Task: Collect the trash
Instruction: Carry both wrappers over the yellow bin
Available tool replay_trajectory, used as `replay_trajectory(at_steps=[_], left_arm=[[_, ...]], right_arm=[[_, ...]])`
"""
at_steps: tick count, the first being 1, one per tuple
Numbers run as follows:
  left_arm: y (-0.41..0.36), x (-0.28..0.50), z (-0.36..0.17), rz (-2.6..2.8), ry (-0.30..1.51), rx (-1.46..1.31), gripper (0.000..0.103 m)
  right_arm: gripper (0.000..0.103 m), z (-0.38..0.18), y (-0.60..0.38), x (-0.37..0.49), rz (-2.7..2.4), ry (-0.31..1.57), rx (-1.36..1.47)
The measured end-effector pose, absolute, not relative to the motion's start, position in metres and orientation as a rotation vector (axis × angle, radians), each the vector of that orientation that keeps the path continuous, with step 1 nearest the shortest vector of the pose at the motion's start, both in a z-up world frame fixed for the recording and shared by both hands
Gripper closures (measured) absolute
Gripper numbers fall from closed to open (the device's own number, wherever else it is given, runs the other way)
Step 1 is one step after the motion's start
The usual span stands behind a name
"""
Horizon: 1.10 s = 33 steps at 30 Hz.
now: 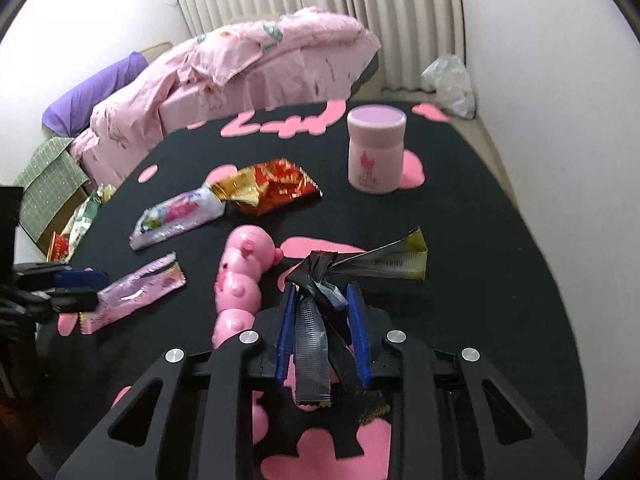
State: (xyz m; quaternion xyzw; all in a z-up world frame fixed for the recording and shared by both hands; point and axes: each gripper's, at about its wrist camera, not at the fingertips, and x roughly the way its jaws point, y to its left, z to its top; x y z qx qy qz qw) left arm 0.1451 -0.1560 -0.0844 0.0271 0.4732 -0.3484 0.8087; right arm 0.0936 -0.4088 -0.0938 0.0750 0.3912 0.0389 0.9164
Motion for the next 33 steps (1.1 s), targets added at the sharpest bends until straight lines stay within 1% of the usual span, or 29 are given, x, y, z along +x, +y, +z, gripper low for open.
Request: replay_trajectory(at_steps=[4,5,6,7,8,14,23,26,33], left_arm=[[-0.172,0.14,-0.088,-0.681,0.998,0.195,0.056],[-0.175,0.138,-0.088,-0.667,0.992,0.225,0.061],[-0.178,0.135,-0.088,-0.663,0.989,0.249,0.074],[-0.179,0.132,-0.088,-0.677,0.992,0.254,0.079],[-0.179,0.131,-0.087,-0.689,0.995,0.247,0.082],[-0.153,0.125,-0.068,-0.679,0.949,0.142,0.083],[-0.088,0.112,-0.014,-0.594,0.793,0.051,0.083],[-0.052,0.115,-0.004,-0.531,0.766,-0.007,0.083],[0.044,0.137,-0.006,-0.335,0.742,-0.125,0.083]], right_arm=[[0.078,-0.083,-0.409,0.079,0.064,0.786,0.163],[0.078,-0.08,-0.408,0.075,0.058,0.781,0.157],[0.078,-0.077,-0.406,0.073,0.055,0.775,0.147],[0.078,-0.073,-0.403,0.07,0.052,0.767,0.133],[0.078,-0.068,-0.398,0.067,0.05,0.756,0.118],[0.078,-0.037,-0.372,0.053,0.084,0.693,0.061],[0.078,0.011,-0.313,0.05,0.177,0.604,0.003],[0.078,0.022,-0.287,0.054,0.22,0.585,-0.04],[0.078,0.041,-0.226,0.076,0.326,0.578,-0.125]])
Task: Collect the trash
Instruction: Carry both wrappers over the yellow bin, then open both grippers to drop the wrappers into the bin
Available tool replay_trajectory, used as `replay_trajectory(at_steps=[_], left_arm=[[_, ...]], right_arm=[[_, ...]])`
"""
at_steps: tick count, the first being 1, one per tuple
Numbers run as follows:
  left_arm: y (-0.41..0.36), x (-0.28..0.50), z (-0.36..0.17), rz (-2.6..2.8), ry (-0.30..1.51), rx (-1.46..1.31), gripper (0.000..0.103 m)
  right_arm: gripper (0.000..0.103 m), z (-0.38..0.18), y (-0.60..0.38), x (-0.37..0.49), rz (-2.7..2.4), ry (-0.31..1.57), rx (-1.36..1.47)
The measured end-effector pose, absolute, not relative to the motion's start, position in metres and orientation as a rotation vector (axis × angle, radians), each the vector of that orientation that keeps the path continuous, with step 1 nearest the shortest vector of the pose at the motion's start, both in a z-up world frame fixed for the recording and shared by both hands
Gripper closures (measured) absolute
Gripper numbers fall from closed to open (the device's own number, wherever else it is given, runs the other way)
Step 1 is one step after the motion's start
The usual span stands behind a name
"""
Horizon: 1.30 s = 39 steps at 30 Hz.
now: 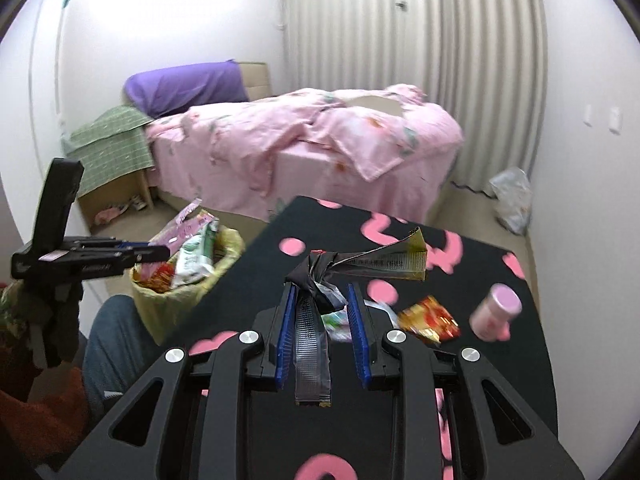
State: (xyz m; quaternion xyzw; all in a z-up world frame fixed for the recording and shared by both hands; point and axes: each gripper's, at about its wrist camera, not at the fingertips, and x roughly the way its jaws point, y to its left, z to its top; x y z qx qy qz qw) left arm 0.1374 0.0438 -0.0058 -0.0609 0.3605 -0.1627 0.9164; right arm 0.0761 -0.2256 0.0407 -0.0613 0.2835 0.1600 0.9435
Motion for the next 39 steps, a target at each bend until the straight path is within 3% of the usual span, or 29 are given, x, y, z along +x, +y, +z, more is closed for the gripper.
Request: replay_trajectory(at_steps=[8,16,25,34,37,38,39], left_arm=[[0.131,0.158,-0.031,-0.183,0.773,-0.236,0.083],[0.158,0.195,-0.066,-0.159,0.817,-0.256,0.083],[0.152,0.219,-0.116,-0.161,0.946,-0.231,0.083],[0.167,0.207,-0.11,-0.123,0.918,-0.275,0.083],[0.173,0.204,-0.103,-0.122,0.896,-0.315,0.071],[0.175,0.203,-0.1,-0.126,0.887,-0.334,0.057],[0.176,0.202,-0.098,-0.127,0.88,-0.345,0.046]], right_arm=[[0.078,0.042,-0.162,0.111,0.445,0.602,-0.193],[0.078,0.027,-0.096,0.167,0.6,0.627,-0.241],[0.078,-0.052,-0.007,0.248,0.745,0.794,-0.31],[0.078,-0.094,0.017,0.273,0.814,0.904,-0.303],[0.077,-0.1,0.014,0.271,0.816,0.925,-0.301],[0.076,-0.101,0.013,0.269,0.81,0.931,-0.309],[0.069,-0.101,0.012,0.268,0.801,0.928,-0.317]])
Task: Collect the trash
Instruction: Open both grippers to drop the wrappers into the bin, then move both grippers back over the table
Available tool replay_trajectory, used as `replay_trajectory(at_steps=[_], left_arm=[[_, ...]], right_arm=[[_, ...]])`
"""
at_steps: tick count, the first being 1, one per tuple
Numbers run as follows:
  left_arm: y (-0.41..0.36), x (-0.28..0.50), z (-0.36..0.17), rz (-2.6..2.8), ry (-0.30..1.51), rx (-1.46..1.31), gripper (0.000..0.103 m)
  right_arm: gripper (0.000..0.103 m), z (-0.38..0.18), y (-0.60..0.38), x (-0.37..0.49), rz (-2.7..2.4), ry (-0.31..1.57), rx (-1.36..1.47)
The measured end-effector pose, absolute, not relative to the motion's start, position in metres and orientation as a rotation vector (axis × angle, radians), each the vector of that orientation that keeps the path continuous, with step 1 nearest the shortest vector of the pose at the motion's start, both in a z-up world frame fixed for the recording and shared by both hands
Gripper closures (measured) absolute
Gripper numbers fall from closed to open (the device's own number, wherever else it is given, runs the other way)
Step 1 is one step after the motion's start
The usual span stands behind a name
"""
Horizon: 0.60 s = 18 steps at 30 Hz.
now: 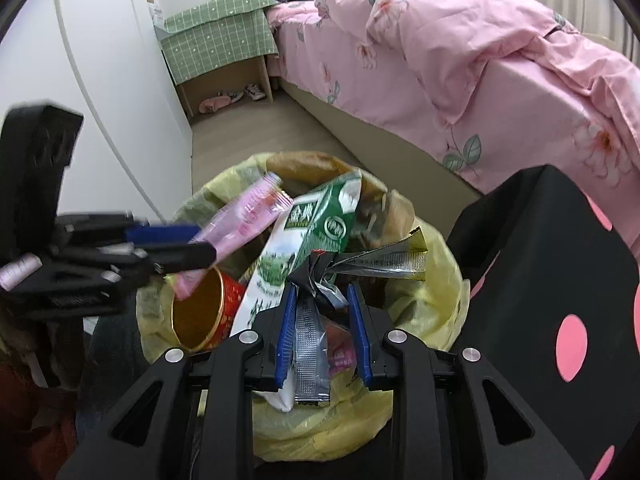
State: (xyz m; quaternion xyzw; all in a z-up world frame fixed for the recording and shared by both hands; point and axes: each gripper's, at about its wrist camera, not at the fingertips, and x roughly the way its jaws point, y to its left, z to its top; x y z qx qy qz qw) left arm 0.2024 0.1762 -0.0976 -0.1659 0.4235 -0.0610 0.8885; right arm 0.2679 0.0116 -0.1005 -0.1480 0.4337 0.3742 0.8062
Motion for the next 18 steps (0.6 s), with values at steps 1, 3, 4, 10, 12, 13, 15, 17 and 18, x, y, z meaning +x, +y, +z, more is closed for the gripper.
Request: replay_trajectory(at_steps=[1,3,4,10,12,13,15,17,18], left_arm=[[0.178,0.202,-0.094,-0.131,0.87,-0.362,0.045],[0.183,0.199,-0.085,-0.138,0.853,-0.404,0.042],[0.184,0.198,-0.08,-0.132,0.844,-0.411,0.041],[0.177,0.186,-0.045,-0.061,0.765,-0.342,0.038],[0.167,0.184,-0.036,-0.068,0.758,-0.313,0.038],[0.159,0.182,-0.032,-0.077,0.754,-0.296,0.038],[0.143,0.178,-0.024,-0.103,0.745,-0.263,0.038],[0.124,0.175,-0.017,-0.14,0.739,-0.228,0.038],[0.112,0.175,-0.013,-0.164,0.736,-0.208,0.038]], right_arm=[[0.06,-0.099,0.009,0.266,0.792,0.921,-0.326],[0.057,-0.096,0.004,0.261,0.795,0.915,-0.324],[0.055,-0.092,0.0,0.258,0.793,0.906,-0.323],[0.048,-0.064,-0.042,0.232,0.733,0.826,-0.306],[0.048,-0.055,-0.067,0.222,0.692,0.803,-0.281],[0.048,-0.05,-0.08,0.217,0.672,0.795,-0.265],[0.048,-0.041,-0.109,0.209,0.628,0.775,-0.229],[0.048,-0.032,-0.142,0.199,0.574,0.752,-0.187],[0.048,-0.029,-0.153,0.194,0.556,0.746,-0.176]])
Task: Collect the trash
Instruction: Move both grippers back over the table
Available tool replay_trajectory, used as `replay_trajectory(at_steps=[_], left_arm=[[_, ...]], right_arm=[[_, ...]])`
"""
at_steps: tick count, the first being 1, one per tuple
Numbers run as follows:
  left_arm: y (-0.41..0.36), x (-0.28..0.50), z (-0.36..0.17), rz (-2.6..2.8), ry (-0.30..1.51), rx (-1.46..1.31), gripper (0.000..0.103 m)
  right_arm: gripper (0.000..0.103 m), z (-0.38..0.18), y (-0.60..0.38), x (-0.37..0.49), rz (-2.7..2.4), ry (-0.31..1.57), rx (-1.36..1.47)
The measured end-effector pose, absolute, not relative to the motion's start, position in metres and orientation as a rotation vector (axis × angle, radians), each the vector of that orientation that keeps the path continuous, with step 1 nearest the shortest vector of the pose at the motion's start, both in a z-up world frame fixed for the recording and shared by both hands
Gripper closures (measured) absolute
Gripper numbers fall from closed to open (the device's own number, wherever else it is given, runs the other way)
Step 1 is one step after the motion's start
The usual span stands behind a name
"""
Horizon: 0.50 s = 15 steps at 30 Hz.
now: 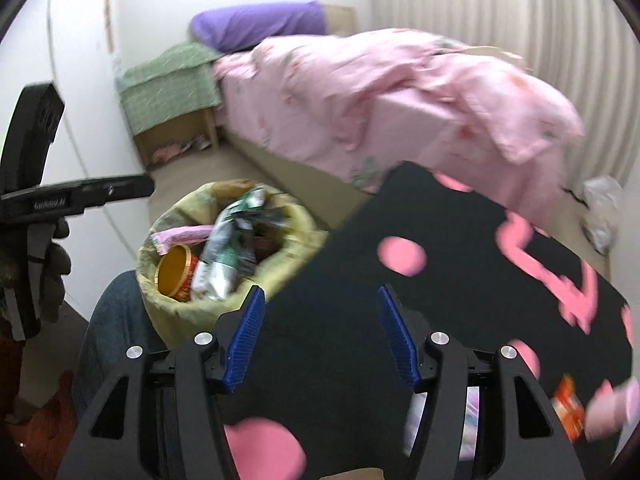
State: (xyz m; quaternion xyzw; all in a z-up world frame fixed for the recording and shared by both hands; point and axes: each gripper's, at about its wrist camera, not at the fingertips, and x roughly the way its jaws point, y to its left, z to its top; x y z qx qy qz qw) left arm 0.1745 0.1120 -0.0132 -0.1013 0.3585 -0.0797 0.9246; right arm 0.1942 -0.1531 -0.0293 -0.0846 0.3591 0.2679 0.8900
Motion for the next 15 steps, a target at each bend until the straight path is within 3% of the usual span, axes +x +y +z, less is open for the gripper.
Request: replay_trajectory(at_steps=[15], left_arm=[[-0.05,0.185,-0.018,-0.557,0.772,-0.035,0.038]], right_arm=[[0.044,-0.019,-0.339,0.126,0.253,0.652,-0.051]])
